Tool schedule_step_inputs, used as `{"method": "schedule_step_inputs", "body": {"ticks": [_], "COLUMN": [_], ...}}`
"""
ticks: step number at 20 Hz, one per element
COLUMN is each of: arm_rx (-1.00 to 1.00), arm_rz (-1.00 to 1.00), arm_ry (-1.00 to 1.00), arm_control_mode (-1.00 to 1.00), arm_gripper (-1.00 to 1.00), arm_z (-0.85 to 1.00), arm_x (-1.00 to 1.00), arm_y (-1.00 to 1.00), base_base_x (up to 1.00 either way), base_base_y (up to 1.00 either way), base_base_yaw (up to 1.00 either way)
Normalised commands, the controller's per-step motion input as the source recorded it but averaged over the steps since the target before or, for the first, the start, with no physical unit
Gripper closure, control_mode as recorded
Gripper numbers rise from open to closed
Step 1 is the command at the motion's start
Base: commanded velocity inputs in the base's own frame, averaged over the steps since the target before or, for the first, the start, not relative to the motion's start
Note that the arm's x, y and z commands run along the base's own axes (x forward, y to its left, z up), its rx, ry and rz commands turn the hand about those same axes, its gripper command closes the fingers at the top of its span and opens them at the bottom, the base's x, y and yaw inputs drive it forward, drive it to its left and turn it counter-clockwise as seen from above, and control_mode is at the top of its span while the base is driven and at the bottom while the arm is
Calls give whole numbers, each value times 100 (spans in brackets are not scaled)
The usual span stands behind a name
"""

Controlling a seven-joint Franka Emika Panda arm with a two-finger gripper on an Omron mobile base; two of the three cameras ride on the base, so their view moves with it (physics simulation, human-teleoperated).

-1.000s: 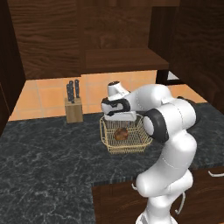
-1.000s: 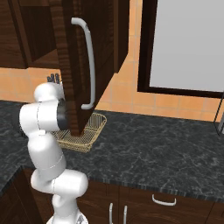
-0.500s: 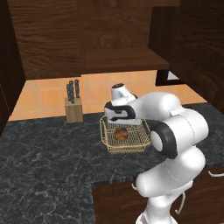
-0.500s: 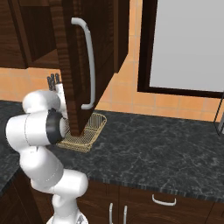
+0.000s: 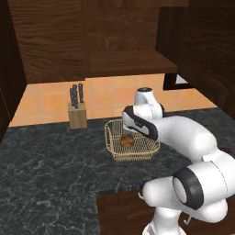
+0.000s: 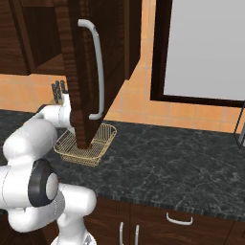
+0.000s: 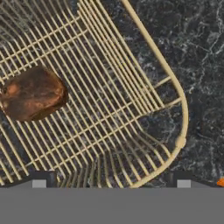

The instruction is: Open the cabinet, pick up the bread from the cabinet and place it in the basket. Then move the basket to the dining counter.

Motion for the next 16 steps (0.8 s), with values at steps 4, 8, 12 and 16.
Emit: {"method": "schedule_step_inputs", "body": {"ticks": [4,8,12,16], "arm_rx": [18,19,5,0], "arm_rz": [-9,-1,0,0], "arm_ry": [-2,0,0,0], "arm_control_mode": [-100,-100,-100,-100], "arm_gripper": [-100,-100,-100,-100], "arm_z": [28,0,-4,0], "arm_x": [-65,-31,-8,1], "arm_y": [-33,-36,-30,-33], "base_base_x": [0,0,0,0], "base_base_y": [0,0,0,0], "base_base_yaw": [0,0,0,0]}}
